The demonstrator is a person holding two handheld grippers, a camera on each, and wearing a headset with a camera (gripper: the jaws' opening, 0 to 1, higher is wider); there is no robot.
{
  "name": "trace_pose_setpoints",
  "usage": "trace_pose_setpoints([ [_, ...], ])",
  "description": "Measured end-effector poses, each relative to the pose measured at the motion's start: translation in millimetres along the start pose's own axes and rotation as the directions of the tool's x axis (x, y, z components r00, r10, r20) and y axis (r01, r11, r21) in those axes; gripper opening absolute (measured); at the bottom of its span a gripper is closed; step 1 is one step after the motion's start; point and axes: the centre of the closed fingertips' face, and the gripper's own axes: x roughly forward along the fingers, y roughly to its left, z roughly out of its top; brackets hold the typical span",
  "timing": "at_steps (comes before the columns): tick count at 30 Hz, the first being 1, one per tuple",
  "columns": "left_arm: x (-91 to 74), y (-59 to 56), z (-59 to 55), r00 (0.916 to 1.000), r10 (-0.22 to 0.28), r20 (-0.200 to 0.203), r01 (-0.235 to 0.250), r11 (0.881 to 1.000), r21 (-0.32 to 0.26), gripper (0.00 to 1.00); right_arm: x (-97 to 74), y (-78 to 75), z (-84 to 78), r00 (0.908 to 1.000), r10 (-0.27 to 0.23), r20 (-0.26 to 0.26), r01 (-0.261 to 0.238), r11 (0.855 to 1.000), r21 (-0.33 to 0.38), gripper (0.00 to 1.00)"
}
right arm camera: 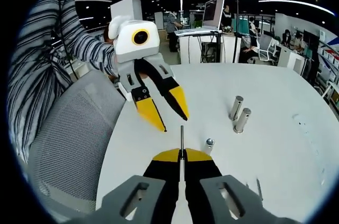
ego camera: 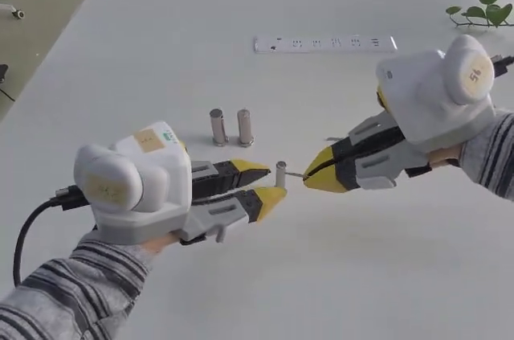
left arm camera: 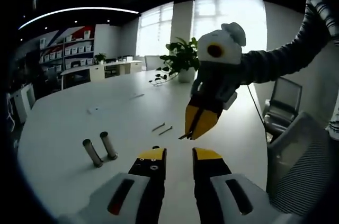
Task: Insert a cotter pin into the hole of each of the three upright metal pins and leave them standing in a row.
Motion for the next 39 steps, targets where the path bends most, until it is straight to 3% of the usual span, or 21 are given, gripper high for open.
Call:
trace_pose_setpoints([
  [1, 0.9, 5.0, -1.3, 0.9994, 0.035, -0.003, -0.035, 0.999, 0.000, 0.16, 0.3, -3.3, -1.2, 0.9999, -0.012, -0.003, 0.012, 1.000, -0.005, 0.00],
  [6, 7.2, 11.6, -5.6, 0.9963, 0.085, -0.007, -0.085, 0.996, -0.007, 0.17, 1.8, -19.6, -13.2, 0.9969, -0.064, -0.047, 0.064, 0.998, 0.001, 0.00],
  [16, 23.8, 18.9, -25.8, 0.9892, 0.136, -0.054, -0.136, 0.991, 0.015, 0.21, 13.4, -31.4, -37.8, 0.9868, -0.095, -0.131, 0.096, 0.995, 0.004, 0.00],
  [20, 32.7, 24.2, -35.5, 0.9819, 0.171, -0.080, -0.171, 0.985, 0.018, 0.21, 18.3, -34.5, -40.6, 0.9870, -0.097, -0.128, 0.102, 0.994, 0.027, 0.00],
  [26, 46.4, 32.7, -39.1, 0.9738, 0.205, -0.098, -0.202, 0.978, 0.043, 0.20, 22.5, -36.8, -41.0, 0.9882, -0.091, -0.124, 0.096, 0.995, 0.036, 0.00],
  [39, 63.0, 42.6, -52.8, 0.9620, 0.228, -0.151, -0.223, 0.974, 0.050, 0.14, 26.7, -39.4, -41.8, 0.9886, -0.079, -0.128, 0.084, 0.996, 0.034, 0.00],
])
